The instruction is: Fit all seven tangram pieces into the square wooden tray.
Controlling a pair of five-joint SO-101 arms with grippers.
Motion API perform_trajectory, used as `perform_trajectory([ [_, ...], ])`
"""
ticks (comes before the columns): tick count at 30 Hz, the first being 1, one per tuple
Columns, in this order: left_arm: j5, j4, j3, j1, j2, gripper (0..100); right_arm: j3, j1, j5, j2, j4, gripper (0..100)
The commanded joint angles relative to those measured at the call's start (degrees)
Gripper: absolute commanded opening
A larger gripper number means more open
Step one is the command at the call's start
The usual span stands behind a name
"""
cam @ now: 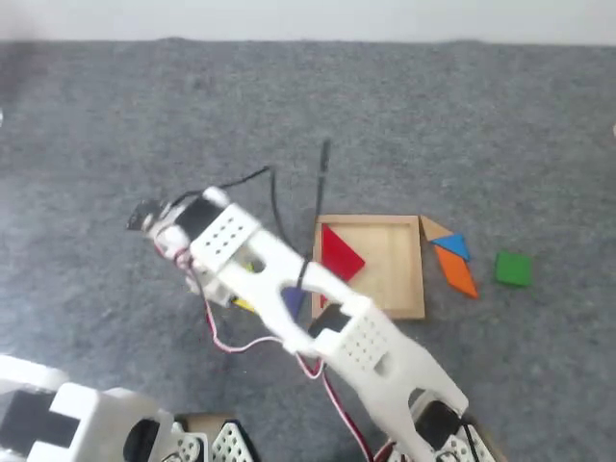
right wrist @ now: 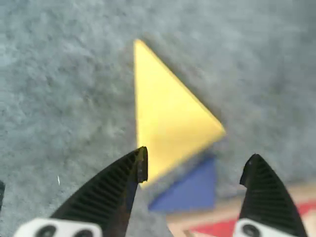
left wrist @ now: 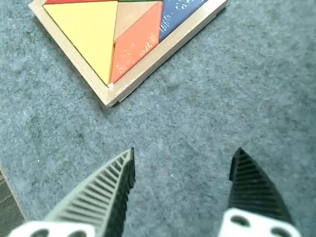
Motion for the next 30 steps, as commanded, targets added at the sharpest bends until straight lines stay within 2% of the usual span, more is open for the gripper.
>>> perform_trajectory([
  [1,-0.53,0.70,-0.40,1.41,-0.35,31,-1.14,3.47,0.53,-9.45,2.86,30.8],
  [4,-0.53,0.70,-0.40,2.02,-0.35,31,-0.88,5.58,0.62,-12.44,2.95,30.7],
  [7,-0.53,0.53,-0.40,2.11,-0.35,31,-0.70,4.09,0.70,-11.38,2.15,31.6],
  [14,-0.53,0.44,-0.66,1.67,-0.35,31,-0.62,-0.75,8.18,-1.27,-1.45,50.9],
  [21,-0.53,0.44,-0.48,1.85,-0.35,31,-0.62,-1.45,6.68,0.48,-1.01,46.0],
  [25,-0.53,0.44,-0.48,1.85,-0.35,31,-0.26,-4.26,5.10,1.19,-2.77,38.7],
  [30,-0.53,0.44,-0.84,1.58,-0.35,31,-0.18,-4.97,4.92,1.36,-2.95,42.3],
])
